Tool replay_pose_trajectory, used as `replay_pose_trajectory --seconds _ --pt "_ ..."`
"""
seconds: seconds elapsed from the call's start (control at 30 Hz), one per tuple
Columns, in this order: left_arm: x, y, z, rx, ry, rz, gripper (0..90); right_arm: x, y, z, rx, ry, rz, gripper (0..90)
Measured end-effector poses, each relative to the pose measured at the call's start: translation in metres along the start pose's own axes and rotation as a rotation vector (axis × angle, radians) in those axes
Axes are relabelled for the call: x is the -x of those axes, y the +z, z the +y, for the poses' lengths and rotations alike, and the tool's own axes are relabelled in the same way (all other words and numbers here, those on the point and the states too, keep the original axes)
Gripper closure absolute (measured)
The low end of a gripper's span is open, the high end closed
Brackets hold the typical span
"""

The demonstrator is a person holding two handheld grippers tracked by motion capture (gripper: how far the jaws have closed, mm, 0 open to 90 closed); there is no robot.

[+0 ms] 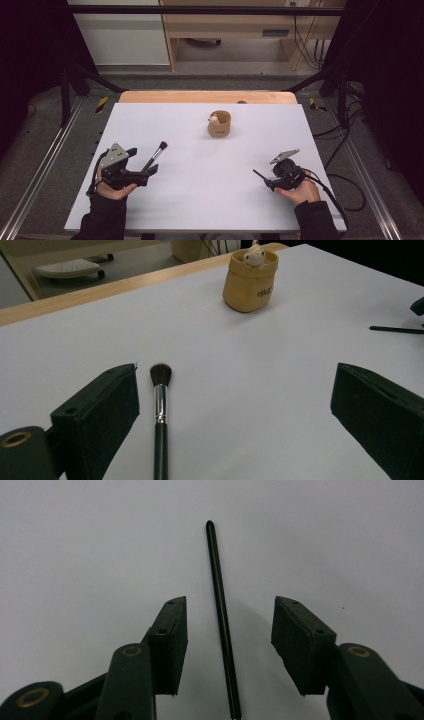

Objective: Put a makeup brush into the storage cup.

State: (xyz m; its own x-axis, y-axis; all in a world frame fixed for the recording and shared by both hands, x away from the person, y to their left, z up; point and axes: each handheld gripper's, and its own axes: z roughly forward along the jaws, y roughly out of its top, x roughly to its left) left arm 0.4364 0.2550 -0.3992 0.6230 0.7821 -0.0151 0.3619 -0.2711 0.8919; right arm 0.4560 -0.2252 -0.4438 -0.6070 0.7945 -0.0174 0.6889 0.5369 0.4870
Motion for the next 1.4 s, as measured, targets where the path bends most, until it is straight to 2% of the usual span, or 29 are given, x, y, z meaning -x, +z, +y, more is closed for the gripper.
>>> replay_pose_trajectory --seconds 0.03,0.07,0.33,0.5,0.83,1.23,1.4 --pt "0.0004 0.0007 -0.0003 -0.005 0.001 0.000 4.7 -0.0001 0.0024 0.0001 -0.005 0.004 0.001 52.5" --pt "0.0006 0.0010 -0.0005 -0.008 0.004 0.000 4.7 0.0009 0.0027 -0.0004 -0.015 -0.016 -0.001 53.1" --pt "0.0020 0.0024 -0.0006 -0.015 0.012 -0.005 4.7 0.0000 0.0074 -0.0007 -0.056 -0.021 -0.011 59.5" --pt "0.0033 0.0043 -0.0011 -0.024 0.017 -0.011 4.7 -0.0001 0.0093 -0.0009 -0.083 -0.041 -0.018 64.6" --pt "0.0044 0.0061 -0.0016 -0.033 0.022 -0.016 4.8 -0.0001 0.0102 -0.0004 -0.094 -0.033 0.013 74.3" --pt "0.0055 0.0074 -0.0018 -0.040 0.026 -0.019 4.8 -0.0006 0.0097 0.0002 -0.108 -0.008 0.032 80.8" --pt "0.0059 0.0076 -0.0020 -0.042 0.024 -0.022 4.9 -0.0006 0.0098 0.0007 -0.110 -0.013 0.034 83.2"
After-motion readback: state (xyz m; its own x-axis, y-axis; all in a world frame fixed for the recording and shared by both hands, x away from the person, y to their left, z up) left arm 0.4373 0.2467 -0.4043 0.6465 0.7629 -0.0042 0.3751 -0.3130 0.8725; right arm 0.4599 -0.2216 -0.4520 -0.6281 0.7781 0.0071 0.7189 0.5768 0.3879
